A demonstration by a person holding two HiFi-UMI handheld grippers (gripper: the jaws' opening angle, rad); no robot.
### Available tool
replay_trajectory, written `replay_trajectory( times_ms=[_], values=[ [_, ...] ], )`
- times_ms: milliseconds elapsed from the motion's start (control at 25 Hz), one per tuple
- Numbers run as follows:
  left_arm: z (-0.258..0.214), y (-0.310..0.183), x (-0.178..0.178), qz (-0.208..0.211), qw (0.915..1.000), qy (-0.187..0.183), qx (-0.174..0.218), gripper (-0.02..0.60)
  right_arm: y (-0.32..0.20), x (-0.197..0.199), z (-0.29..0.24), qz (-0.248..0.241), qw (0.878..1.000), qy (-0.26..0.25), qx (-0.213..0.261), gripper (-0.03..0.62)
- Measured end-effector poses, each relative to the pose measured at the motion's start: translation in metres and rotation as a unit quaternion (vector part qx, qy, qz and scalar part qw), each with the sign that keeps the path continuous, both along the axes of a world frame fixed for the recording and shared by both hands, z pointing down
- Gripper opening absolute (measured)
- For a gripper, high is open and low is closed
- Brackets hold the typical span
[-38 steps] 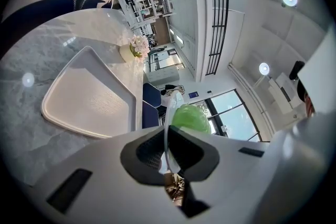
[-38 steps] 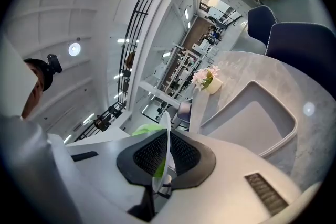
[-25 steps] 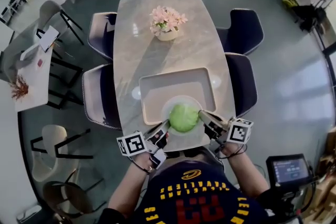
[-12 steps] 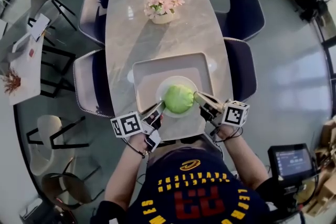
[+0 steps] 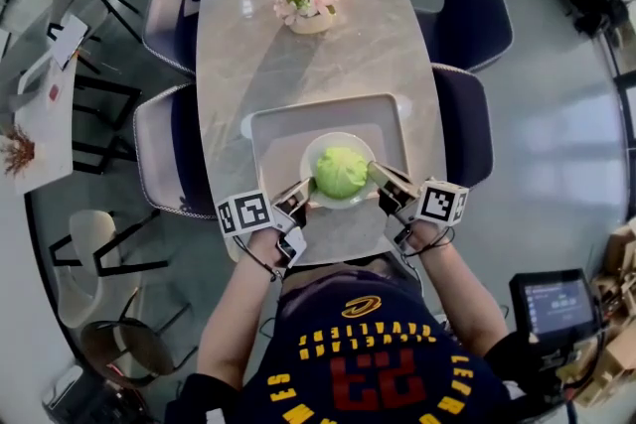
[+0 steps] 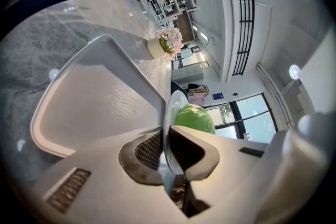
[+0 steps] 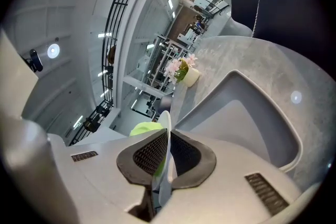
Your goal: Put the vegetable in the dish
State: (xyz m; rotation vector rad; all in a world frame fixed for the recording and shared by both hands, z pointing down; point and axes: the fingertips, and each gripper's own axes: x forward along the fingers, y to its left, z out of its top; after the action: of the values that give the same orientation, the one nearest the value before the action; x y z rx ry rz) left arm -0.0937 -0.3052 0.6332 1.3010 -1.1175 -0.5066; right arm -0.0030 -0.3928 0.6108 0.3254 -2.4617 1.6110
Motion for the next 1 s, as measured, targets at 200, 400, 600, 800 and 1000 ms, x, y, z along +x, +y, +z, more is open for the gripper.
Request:
replay_trajectory(
  times_ms=[200, 400, 600, 800, 1000],
  values=[
    [0.012, 0.001, -0.003, -0.002, 0.9998, 0.016, -0.015, 0.021, 0.001, -0.006, 0.010, -0.005, 1.000, -0.003, -0.021, 0.021],
    [0.025, -0.003, -0.009, 0.005, 0.9995, 0.021, -0.023, 0.021, -0.003, -0.010, 0.029, -0.002, 0.999, 0.007, -0.046, 0.021],
    [0.028, -0.004, -0.015, 0.005, 0.9994, 0.028, -0.020, 0.021, -0.006, -0.013, 0.040, -0.002, 0.998, 0.004, -0.061, 0.021],
    [0.036, -0.008, -0.017, -0.001, 0.9992, 0.031, -0.023, 0.021, -0.010, -0.018, 0.049, -0.008, 0.998, -0.002, -0.064, 0.023],
    [0.054, -0.010, -0.023, -0.005, 0.9989, 0.015, -0.044, 0.021, -0.013, -0.025, 0.058, -0.011, 0.998, 0.003, -0.066, 0.021]
  ],
)
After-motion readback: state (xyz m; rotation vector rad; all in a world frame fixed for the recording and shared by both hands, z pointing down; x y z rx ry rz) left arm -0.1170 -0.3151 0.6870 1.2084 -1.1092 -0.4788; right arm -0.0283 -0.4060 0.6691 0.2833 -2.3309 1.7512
